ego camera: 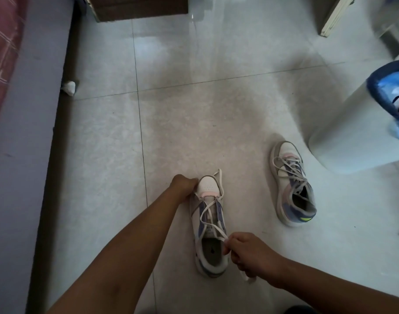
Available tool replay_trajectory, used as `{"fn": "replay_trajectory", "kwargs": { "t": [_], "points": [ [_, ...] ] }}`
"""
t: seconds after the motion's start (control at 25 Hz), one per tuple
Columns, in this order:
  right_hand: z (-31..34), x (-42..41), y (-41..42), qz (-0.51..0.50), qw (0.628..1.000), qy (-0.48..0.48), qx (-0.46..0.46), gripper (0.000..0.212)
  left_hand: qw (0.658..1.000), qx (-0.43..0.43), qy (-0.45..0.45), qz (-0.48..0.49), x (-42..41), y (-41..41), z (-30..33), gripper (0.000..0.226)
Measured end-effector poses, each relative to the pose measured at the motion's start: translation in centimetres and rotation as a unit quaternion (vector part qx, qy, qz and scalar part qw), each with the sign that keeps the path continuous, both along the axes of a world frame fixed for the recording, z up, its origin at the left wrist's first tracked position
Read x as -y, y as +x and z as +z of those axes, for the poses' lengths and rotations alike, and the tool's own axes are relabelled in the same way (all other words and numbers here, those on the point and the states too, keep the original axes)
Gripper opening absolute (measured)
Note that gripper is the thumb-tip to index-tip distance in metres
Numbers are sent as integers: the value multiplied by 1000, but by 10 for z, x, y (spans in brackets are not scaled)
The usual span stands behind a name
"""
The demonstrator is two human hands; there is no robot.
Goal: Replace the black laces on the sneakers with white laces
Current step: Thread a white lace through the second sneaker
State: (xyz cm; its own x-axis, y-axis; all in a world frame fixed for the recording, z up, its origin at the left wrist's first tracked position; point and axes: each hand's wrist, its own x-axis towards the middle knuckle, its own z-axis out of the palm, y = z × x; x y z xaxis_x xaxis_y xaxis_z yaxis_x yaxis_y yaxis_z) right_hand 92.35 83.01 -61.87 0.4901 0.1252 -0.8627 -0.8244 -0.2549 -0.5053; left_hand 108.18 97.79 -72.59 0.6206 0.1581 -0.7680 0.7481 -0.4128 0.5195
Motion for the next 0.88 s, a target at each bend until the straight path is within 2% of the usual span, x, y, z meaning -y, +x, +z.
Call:
{"fn": "replay_trajectory", "kwargs": {
  "t": [0.16,0.32,0.44,0.52,0.6,0.72,0.76,0.8,0.88],
  "points": [
    [-12,1,9,33,994,-88,56,28,999,-8,46,0,0,-1,-9,20],
    [-13,-5,16,17,998,-55,33,28,997,-15,59,-43,-5,1,-15,18],
    [-9,-6,14,36,998,-42,39,29,993,75,71,-54,-8,5,-9,14],
    [-3,-4,13,17,999,-23,45,29,987,157,-3,-30,-6,4,8,18],
    [5,0,10,-13,999,4,40,28,963,247,-28,-103,-9,-8,31,11],
    [19,3,-2,-52,998,47,11,26,875,383,51,-292,-32,-49,54,6],
    [25,2,-6,-62,996,61,-2,25,855,390,80,-333,-40,-67,55,13],
    [30,0,-10,-72,994,75,-15,24,858,366,104,-346,-47,-88,55,27],
    [41,-7,-15,-98,989,99,-39,21,914,241,99,-309,-45,-131,56,64]
  ]
}}
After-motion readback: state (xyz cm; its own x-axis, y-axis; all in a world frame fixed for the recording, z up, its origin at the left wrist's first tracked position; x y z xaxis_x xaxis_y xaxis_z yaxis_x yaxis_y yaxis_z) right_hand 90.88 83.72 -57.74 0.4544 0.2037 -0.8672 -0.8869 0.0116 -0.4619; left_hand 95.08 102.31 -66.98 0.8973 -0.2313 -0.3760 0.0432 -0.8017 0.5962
